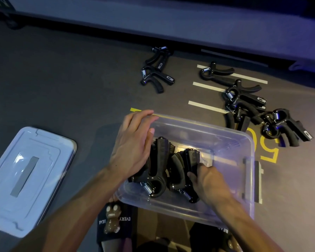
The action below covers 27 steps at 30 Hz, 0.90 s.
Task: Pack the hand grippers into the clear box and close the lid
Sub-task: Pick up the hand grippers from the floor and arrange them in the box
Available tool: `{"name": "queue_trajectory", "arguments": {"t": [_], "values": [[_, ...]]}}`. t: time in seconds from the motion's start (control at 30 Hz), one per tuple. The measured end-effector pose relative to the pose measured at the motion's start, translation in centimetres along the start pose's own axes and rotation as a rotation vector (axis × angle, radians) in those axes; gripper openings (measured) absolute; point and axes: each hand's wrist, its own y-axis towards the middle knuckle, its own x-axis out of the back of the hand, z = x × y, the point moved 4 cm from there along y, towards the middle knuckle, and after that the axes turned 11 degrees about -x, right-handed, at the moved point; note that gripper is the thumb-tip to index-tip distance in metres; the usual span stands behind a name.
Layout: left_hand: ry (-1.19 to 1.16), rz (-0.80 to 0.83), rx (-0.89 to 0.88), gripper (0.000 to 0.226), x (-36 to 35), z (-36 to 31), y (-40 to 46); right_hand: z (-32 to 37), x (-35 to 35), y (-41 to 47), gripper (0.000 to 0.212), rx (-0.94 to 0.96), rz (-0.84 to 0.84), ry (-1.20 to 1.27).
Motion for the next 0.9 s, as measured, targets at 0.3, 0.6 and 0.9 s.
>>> {"name": "queue_trajectory", "arguments": {"t": [0.3, 0.6, 0.9], "values": [[0.046, 0.002, -0.006, 0.035, -0.08, -0.1, 0.04, 0.02, 0.23, -0.07, 0.039, -0.002, 0.012, 0.047], [0.064, 0.023, 0.0, 0.034, -0.3, -0.06, 0.07, -0.08, 0.17, 0.39, 0.038, -0.04, 0.052, 0.1], [0.055, 0.021, 0.006, 0.033, -0.39, 0.12, 0.08, -0.11, 0.37, 0.17, 0.038, -0.017, 0.063, 0.087]]}}
